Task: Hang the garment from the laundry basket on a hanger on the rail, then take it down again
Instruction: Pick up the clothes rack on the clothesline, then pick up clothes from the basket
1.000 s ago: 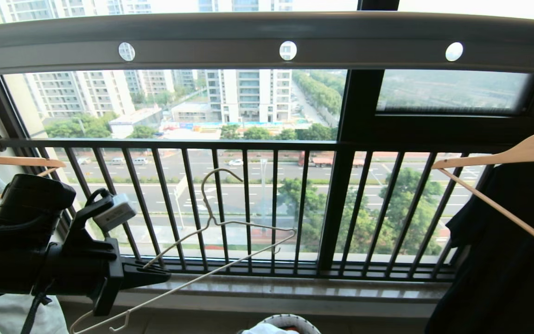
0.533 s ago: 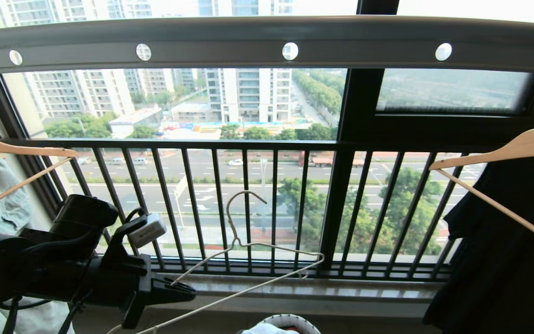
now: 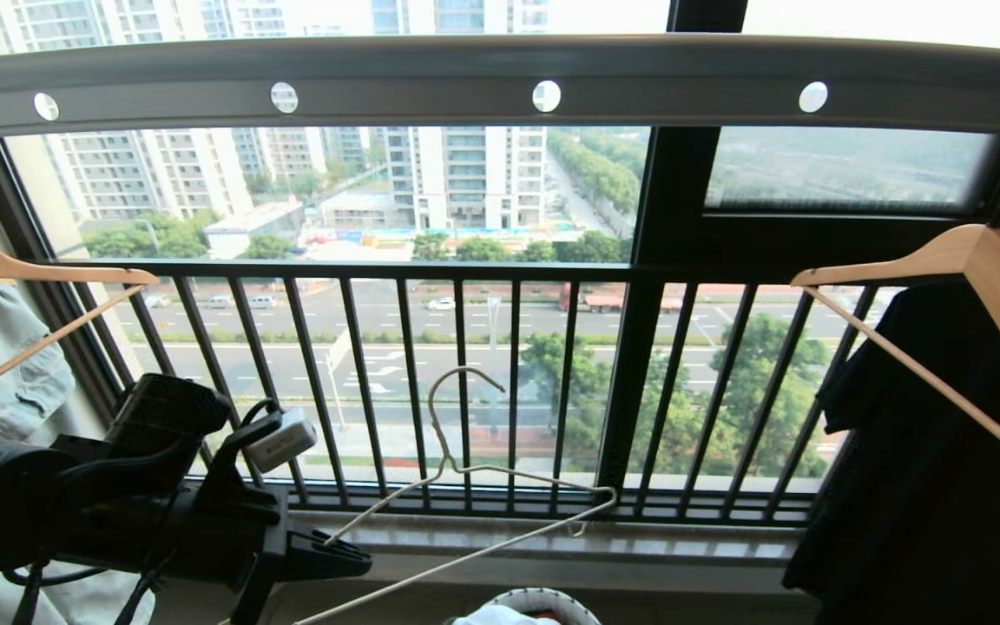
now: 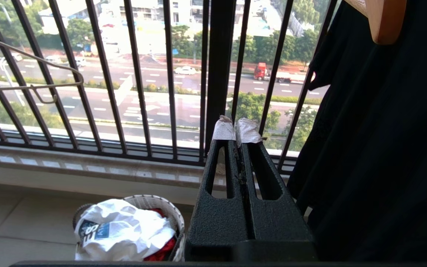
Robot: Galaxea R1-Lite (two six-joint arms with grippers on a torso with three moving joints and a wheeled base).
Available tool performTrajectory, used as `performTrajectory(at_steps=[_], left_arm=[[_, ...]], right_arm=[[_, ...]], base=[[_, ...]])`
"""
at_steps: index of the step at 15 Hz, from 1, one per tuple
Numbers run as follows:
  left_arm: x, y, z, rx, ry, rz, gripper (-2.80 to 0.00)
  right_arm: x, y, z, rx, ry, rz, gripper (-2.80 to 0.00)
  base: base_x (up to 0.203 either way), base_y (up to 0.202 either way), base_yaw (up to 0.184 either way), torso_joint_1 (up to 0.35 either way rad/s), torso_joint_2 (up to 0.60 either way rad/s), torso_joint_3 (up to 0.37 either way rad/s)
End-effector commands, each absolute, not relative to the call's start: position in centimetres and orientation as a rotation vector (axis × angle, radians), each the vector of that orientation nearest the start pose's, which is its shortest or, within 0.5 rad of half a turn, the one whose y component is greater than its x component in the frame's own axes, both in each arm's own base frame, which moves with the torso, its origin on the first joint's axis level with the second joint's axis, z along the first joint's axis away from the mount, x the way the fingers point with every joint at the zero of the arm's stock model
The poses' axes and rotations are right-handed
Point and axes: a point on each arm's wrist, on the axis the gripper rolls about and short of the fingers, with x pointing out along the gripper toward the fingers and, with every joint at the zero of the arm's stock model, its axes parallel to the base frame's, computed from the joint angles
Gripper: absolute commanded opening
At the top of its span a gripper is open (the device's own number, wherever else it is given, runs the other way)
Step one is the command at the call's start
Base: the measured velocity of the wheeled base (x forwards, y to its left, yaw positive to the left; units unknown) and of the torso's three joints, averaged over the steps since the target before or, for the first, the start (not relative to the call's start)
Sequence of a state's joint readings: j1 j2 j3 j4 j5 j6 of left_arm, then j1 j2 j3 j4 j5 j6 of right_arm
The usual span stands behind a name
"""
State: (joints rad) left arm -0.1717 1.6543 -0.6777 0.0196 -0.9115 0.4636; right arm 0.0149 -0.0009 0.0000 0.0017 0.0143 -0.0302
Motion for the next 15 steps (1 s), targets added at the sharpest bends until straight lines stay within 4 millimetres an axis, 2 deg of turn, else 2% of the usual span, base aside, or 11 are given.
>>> performTrajectory(at_steps=[1, 9, 15], left_arm=[[23.02, -5.88, 11.59, 0.008, 0.72, -1.185, -2.8], [23.23, -6.14, 10.93, 0.004, 0.743, -1.196, -2.8], [23.02, -6.1, 11.38, 0.012, 0.725, -1.196, -2.8]], right_arm=[[-2.28, 0.0, 7.53, -0.031, 0.001, 0.029, -2.8], [-2.28, 0.0, 7.53, -0.031, 0.001, 0.029, -2.8], [-2.28, 0.0, 7.53, -0.031, 0.001, 0.029, -2.8]], base=[[0.0, 0.0, 0.0, 0.0, 0.0, 0.0], [0.0, 0.0, 0.0, 0.0, 0.0, 0.0], [0.0, 0.0, 0.0, 0.0, 0.0, 0.0]])
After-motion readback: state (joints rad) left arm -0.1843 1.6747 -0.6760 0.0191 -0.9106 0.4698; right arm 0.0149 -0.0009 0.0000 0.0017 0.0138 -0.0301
